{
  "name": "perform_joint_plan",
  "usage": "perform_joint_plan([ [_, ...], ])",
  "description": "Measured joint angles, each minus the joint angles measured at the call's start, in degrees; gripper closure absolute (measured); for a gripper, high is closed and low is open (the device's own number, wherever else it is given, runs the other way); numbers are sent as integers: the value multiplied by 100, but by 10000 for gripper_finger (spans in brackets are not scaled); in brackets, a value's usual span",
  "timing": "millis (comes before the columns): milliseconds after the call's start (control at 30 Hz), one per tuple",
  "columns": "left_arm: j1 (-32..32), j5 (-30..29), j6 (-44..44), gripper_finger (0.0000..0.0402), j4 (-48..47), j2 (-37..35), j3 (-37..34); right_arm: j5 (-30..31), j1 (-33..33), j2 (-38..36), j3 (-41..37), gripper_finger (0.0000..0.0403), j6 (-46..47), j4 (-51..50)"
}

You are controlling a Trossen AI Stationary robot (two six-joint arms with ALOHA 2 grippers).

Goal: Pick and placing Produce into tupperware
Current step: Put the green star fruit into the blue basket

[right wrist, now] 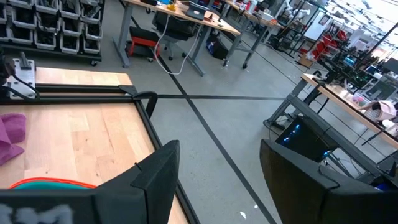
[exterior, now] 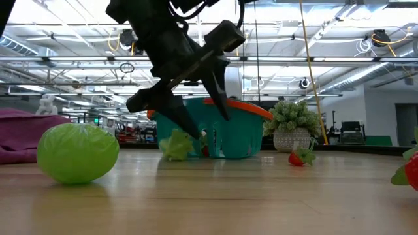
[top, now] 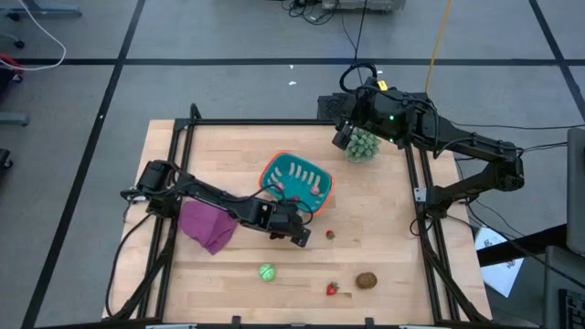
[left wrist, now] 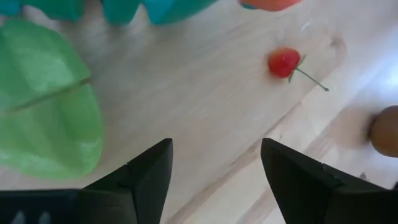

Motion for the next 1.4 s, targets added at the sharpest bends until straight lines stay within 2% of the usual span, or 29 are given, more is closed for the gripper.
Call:
perform_joint_plan([
  [267, -44, -197, 133, 154, -117, -25, 191, 0, 0, 0, 0, 188, 0, 0],
  [500, 45, -389, 345, 154, -903, -39, 400, 2, 1, 0, 0, 188, 20, -57],
  [900, 103, -504, 326, 154, -1428, -39, 400, 2, 1, 0, 0, 188, 85, -125],
  [1400, 101, -654, 205, 154, -1620, -39, 400, 2, 0, 0, 0, 188, 85, -122],
])
